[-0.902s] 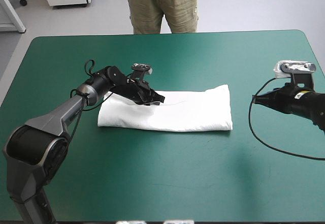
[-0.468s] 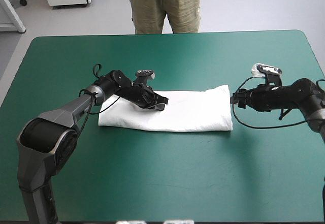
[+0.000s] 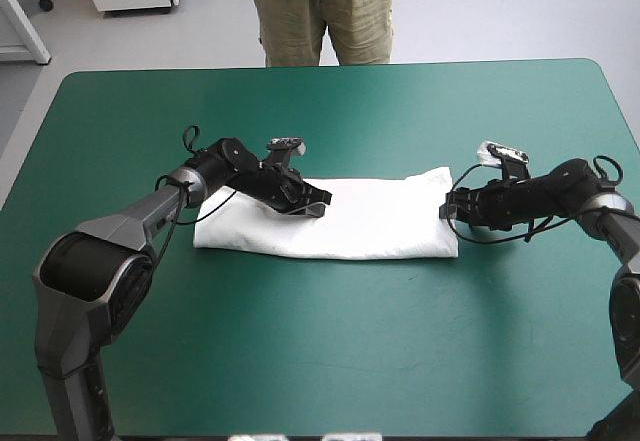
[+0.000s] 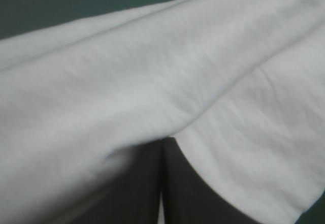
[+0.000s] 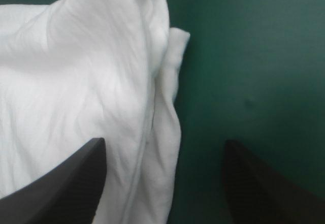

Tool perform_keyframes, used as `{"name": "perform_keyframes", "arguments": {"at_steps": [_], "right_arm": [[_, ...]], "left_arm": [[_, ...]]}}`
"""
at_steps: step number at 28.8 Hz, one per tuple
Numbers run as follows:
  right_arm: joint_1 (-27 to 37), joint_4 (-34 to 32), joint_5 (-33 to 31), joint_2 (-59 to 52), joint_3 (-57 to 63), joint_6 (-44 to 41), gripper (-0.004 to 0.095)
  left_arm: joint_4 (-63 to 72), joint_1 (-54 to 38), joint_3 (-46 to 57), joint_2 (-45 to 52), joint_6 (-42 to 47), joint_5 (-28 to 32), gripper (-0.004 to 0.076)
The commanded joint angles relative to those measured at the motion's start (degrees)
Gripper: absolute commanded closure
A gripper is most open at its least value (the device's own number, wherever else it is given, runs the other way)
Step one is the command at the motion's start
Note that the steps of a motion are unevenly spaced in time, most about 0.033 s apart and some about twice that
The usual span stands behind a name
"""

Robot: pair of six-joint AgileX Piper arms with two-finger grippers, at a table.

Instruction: Fold the cloth

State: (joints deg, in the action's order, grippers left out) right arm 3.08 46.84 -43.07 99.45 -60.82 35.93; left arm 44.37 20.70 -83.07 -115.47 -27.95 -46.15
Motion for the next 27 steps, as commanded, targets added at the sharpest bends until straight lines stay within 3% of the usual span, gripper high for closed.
{"name": "perform_keyframes", "arguments": {"at_steps": [1, 4, 11, 15, 27], "right_arm": [[0.2, 2.7, -2.9, 0.6, -1.2, 2.9, 0.0443], [0.2, 2.8, -3.9, 1.9, -1.2, 3.4, 0.06], [-0.4, 3.1, -4.7, 3.3, -1.2, 5.1, 0.0735], [-0.4, 5.5, -4.7, 3.4, -1.2, 7.6, 0.0908], [-0.4, 9.6, -3.4, -6.4, -1.5, 10.2, 0.0923]], "left_arm": [[0.1, 0.4, -0.7, 1.4, 0.0, 0.1, 0.0733], [0.1, 0.4, -0.7, 1.4, 0.0, 0.4, 0.0733], [0.1, 0.4, -0.7, 1.4, 0.0, 0.4, 0.0733], [0.1, 0.4, -0.7, 1.4, 0.0, 0.4, 0.0733], [0.1, 0.4, -0.7, 1.4, 0.0, 1.4, 0.0733]]}}
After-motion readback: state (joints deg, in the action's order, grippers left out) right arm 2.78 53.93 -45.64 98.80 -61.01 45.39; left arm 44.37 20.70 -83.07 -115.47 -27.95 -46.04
